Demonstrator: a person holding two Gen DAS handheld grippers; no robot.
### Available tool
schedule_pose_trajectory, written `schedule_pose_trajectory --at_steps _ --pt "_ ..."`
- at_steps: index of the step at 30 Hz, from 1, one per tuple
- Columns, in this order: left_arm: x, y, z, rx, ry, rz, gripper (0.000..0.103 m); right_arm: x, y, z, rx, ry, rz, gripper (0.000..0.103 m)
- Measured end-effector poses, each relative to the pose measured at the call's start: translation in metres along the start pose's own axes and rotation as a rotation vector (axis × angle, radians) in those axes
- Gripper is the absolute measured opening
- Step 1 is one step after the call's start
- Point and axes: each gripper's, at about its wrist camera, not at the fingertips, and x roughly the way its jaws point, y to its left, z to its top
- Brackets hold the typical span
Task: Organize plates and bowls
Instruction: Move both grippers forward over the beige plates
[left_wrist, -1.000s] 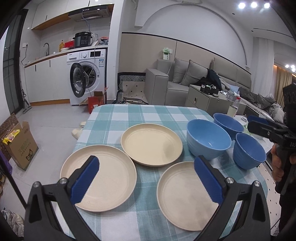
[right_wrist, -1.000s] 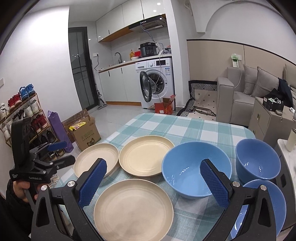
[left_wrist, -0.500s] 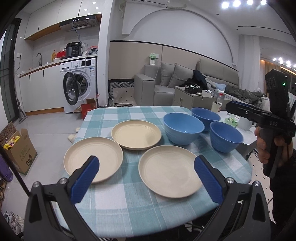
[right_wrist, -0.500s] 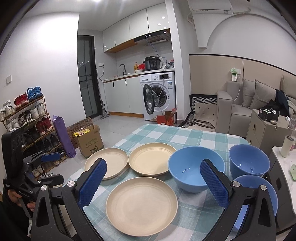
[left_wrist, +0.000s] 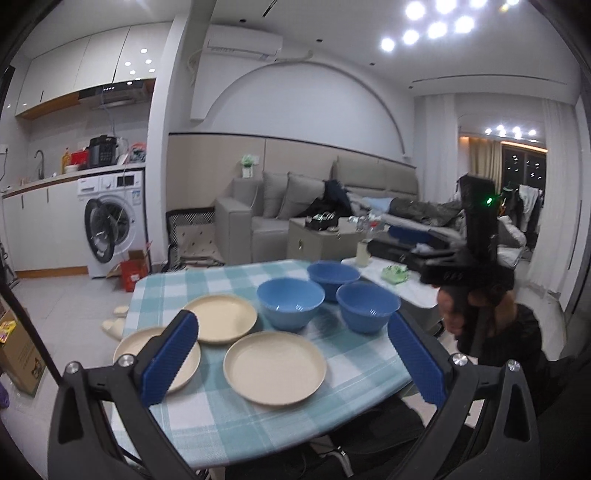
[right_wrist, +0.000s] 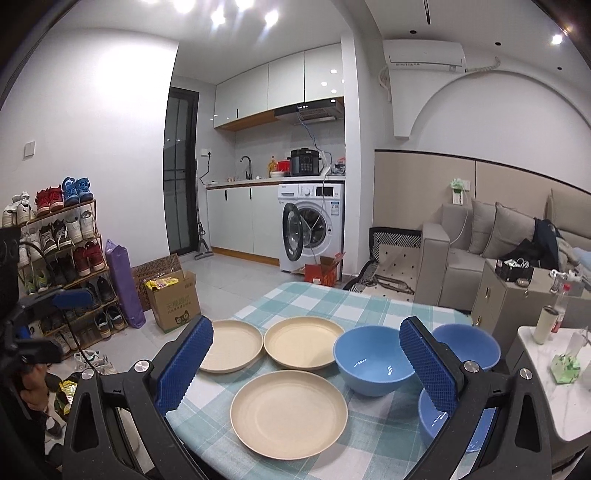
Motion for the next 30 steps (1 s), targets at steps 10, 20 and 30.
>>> schedule_pose_trajectory --at_steps 10,20,30 --pt "0.012 0.019 0.068 0.029 -0.031 0.053 0.103 0.004 -0.022 0.058 0.017 -0.004 0.031 0.103" --pt "0.064 0.067 0.124 -0.001 -0.04 0.097 0.103 0.047 -0.063 0.115 0.033 0.022 0.049 0.103" --pt "0.168 0.113 0.117 -0.027 0.083 0.161 0.103 0.133 -0.093 0.13 0.033 0.134 0.069 0.103"
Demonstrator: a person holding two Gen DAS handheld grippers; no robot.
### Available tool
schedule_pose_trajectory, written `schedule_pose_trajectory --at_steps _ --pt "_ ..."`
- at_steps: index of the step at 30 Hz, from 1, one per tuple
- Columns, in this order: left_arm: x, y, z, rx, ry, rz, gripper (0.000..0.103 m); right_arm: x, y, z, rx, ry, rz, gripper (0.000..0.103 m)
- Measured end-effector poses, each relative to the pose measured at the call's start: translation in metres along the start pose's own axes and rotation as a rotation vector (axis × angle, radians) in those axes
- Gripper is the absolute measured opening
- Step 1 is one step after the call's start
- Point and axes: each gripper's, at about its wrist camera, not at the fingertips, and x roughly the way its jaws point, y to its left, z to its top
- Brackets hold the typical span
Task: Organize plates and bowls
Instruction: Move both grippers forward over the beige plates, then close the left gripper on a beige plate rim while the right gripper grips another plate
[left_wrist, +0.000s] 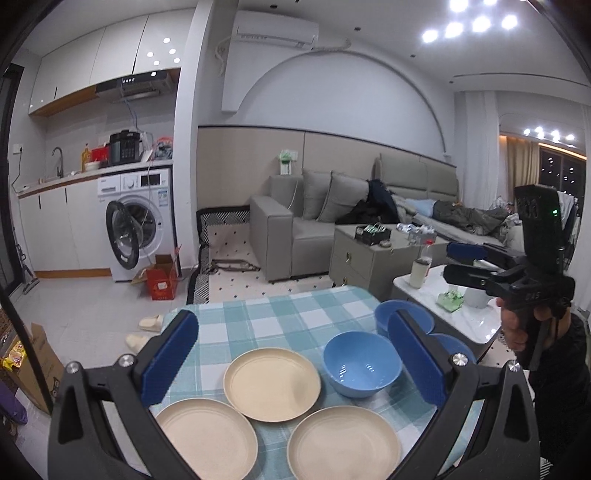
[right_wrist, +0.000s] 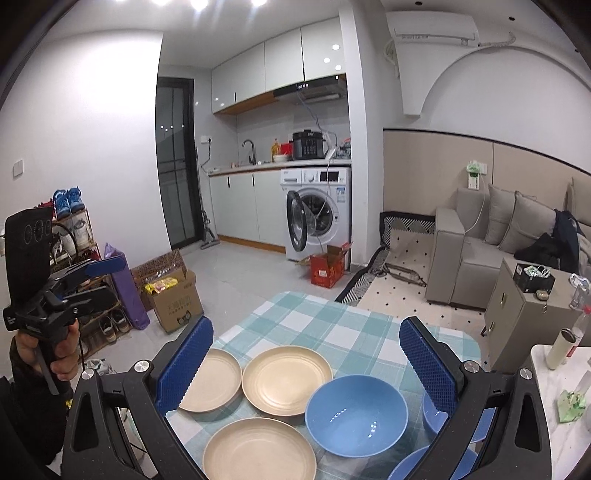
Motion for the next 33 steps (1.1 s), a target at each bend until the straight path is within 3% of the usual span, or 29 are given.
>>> schedule_pose_trajectory --at_steps 12,23,33 --pt "0.117 0.031 -0.04 0.001 0.159 0.164 0.103 0.126 -0.024 -0.015 0.008 0.183 0.038 0.103" --pt "0.176 0.058 -0.069 -0.054 0.252 0.201 0.103 0.205 -0.033 -0.022 -0.027 0.315 0.042 0.103" --pt "0.218 0.099 -0.106 -0.149 0.358 0.242 0.102 0.284 -0.03 -0.051 -0.046 0.466 0.059 0.102"
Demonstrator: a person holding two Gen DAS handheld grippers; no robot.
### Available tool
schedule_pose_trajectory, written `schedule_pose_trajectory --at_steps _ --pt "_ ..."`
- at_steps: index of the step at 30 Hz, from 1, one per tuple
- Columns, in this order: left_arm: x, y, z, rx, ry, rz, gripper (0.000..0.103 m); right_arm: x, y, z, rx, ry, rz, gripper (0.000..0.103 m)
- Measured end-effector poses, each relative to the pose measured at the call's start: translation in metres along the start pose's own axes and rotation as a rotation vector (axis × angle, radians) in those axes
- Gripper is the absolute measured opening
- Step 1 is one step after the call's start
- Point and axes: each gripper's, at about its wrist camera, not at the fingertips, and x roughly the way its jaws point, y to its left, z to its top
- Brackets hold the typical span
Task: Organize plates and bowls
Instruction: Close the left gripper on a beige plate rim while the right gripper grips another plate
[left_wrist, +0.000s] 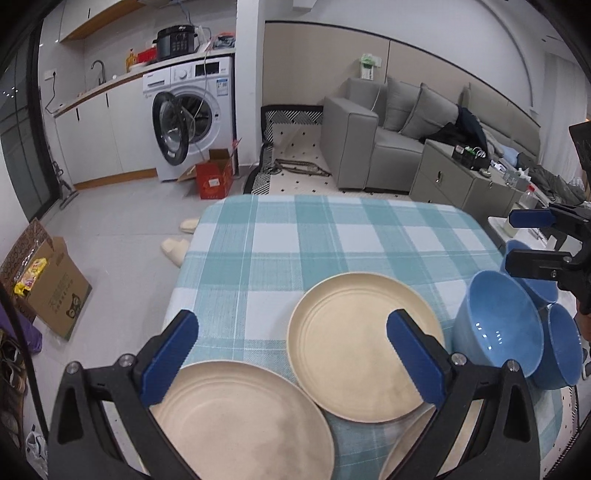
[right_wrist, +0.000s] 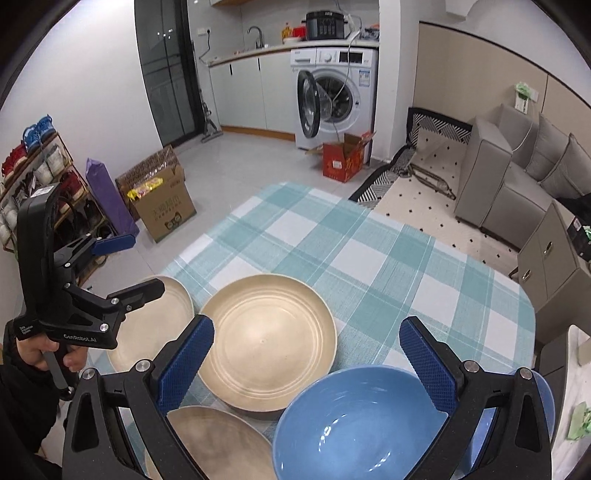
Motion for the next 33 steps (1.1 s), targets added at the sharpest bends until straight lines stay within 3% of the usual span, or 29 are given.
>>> schedule_pose_trajectory --at_steps 5,11,19,26,33 --pt "0.028 0.007 -0.007 -0.019 0.054 0.003 0.102 0.047 -0.004 0.001 0.026 0.121 0.02 0.095" --pt "0.055 0.007 -0.014 -0.018 0.11 0.007 0.099 0.091 -0.011 -0.001 0.042 0.213 0.03 0.095" --pt "0.086 0.003 -0.024 -0.022 0.198 -0.01 0.089 0.126 -0.025 -0.001 0.067 0.327 0.027 0.095" --pt "0.102 -0.005 -0.032 0.006 0.24 -0.009 0.087 0.161 -0.031 -0.009 0.08 0.47 0.018 0.095" --pt "0.117 -0.005 -0.034 0.003 0.277 -0.021 0.08 0.179 -0.033 -0.014 0.105 0.533 0.034 0.094"
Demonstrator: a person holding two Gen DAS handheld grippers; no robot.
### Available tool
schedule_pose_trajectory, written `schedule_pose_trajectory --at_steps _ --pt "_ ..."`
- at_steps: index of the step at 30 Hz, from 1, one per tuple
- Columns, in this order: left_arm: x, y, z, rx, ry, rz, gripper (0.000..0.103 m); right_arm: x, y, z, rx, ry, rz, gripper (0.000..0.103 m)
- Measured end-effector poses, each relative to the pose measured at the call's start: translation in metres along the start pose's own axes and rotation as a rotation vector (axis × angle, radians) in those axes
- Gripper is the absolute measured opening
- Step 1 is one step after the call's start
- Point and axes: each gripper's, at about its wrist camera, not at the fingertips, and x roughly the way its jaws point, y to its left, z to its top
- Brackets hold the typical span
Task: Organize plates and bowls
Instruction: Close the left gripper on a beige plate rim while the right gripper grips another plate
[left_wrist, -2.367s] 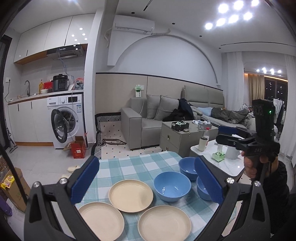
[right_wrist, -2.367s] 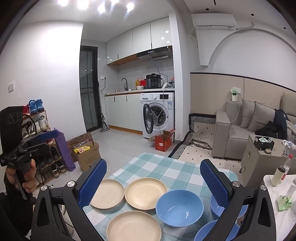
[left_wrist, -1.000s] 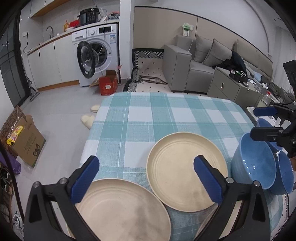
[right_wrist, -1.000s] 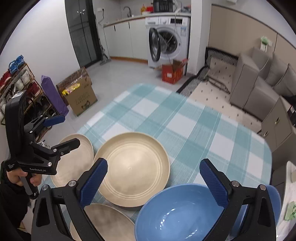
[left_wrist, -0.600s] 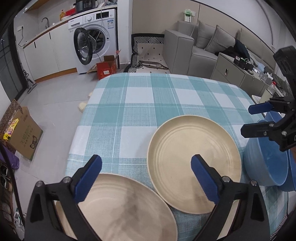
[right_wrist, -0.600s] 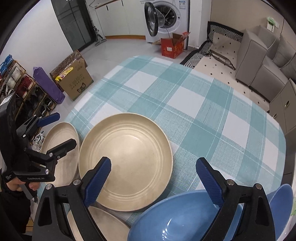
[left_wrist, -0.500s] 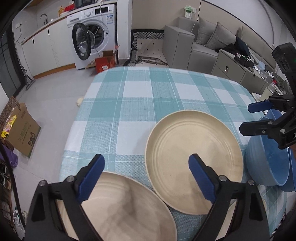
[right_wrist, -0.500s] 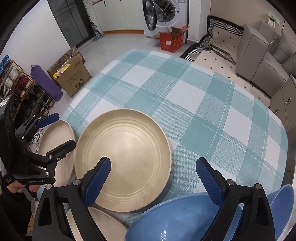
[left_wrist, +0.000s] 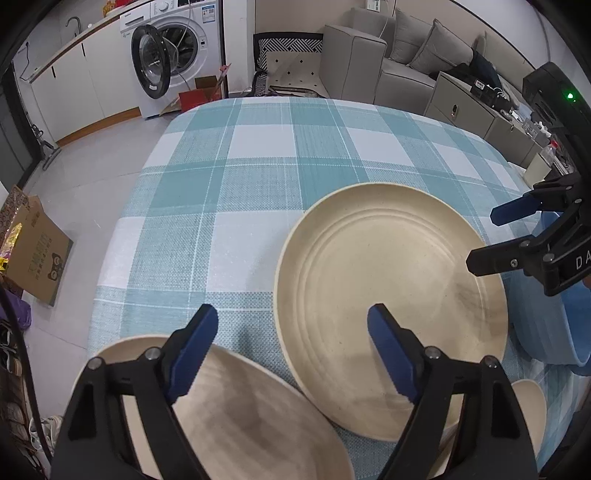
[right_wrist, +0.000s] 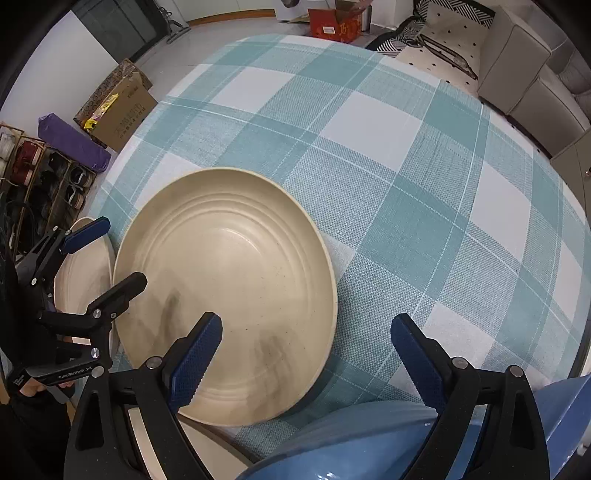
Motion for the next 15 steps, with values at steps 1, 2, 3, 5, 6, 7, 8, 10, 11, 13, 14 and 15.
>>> schedule_pose_trajectory --at_steps 1,2,3,5,6,7,8,10,11,13,14,15 --pt "0.001 0.001 0.0 -0.002 0.004 -0.005 0.078 0.002 0.0 0.0 0.0 0.005 0.0 0.093" --pt "0.003 0.0 0.0 -0.002 0.007 -0.007 0.077 0.003 0.0 0.001 -0.001 0.009 -0.005 0.092" --pt "0.003 0.0 0.0 0.0 0.009 -0.008 0.077 0.004 0.0 0.001 0.0 0.012 -0.003 0.092" --pt "0.005 0.001 0.001 0.001 0.012 -0.012 0.074 0.006 -0.001 0.002 0.003 0.019 0.009 0.09" --pt "0.005 0.001 0.001 -0.001 0.013 -0.016 0.072 0.007 -0.001 0.003 0.002 0.022 0.012 0.089" --pt "0.006 0.001 0.002 -0.003 0.015 -0.018 0.068 0.008 0.0 0.003 -0.002 0.025 0.012 0.088" --pt "0.007 0.001 0.002 -0.004 0.018 -0.019 0.067 0.009 0.001 0.004 -0.006 0.029 0.01 0.086" --pt "0.008 0.001 0.002 -0.007 0.024 -0.028 0.061 0.011 0.002 0.004 -0.012 0.032 0.009 0.084" --pt "0.009 0.001 0.002 -0.008 0.028 -0.033 0.06 0.012 0.003 0.004 -0.015 0.033 0.009 0.083" --pt "0.01 0.0 0.003 0.0 0.031 -0.031 0.058 0.013 0.005 0.005 -0.017 0.037 0.005 0.081" --pt "0.011 -0.001 0.002 0.003 0.034 -0.032 0.056 0.014 0.006 0.005 -0.018 0.043 0.009 0.077" --pt "0.011 -0.001 0.002 0.002 0.038 -0.038 0.053 0.015 0.006 0.005 -0.017 0.047 0.01 0.076"
